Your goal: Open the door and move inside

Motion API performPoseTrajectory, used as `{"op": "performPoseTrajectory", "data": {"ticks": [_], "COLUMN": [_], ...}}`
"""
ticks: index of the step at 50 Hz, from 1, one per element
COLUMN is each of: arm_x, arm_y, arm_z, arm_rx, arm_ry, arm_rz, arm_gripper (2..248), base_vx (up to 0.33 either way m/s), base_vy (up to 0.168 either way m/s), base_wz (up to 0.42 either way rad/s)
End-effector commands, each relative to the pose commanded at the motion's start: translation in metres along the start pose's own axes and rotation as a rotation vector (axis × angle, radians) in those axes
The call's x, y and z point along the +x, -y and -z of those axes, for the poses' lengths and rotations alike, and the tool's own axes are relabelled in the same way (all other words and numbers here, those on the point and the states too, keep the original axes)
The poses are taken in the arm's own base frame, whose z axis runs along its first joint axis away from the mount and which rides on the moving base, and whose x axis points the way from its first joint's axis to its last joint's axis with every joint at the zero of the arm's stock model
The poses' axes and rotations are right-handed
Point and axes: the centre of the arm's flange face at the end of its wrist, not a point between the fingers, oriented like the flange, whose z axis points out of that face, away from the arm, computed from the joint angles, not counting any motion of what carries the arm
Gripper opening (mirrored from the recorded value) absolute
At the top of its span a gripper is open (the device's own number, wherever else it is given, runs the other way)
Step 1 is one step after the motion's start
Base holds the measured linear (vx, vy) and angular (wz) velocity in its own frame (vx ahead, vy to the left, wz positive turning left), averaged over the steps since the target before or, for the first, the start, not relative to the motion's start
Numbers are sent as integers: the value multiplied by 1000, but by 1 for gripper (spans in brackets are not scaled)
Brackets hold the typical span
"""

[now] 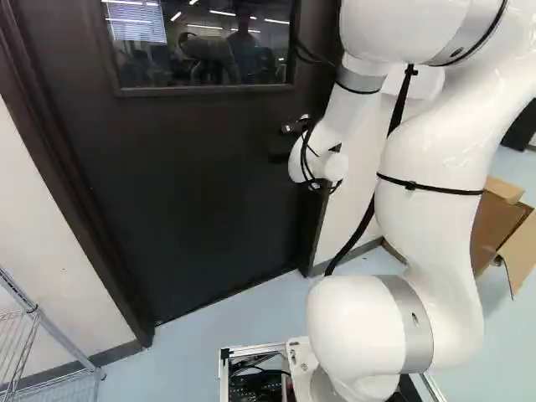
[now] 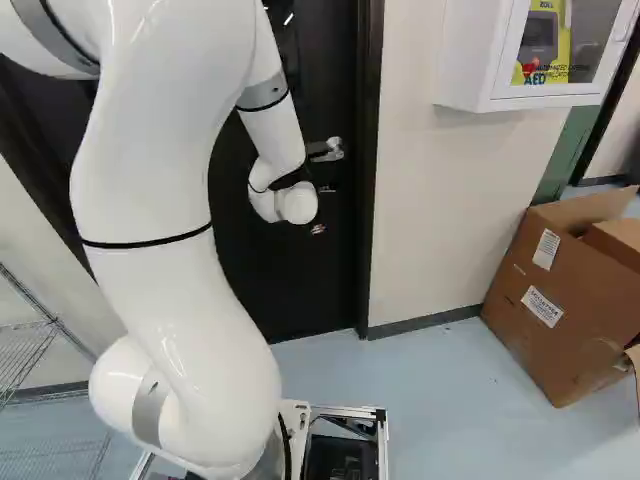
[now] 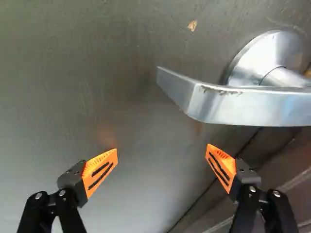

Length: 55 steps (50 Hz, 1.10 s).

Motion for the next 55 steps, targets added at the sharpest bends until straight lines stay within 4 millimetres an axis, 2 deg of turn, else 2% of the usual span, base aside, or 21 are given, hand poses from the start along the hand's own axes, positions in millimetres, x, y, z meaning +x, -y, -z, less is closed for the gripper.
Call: {"op": "performPoseTrajectory", "data": {"ticks": [55], "arm_x": [16], "arm_y": [-7], "arm_z": [-111], "arm_rx": [27], "arm_ry": [-66], "arm_rz": [27], "arm_gripper": [247], "base_vx": [0], "base_vy": [0], "base_wz": [0]}}
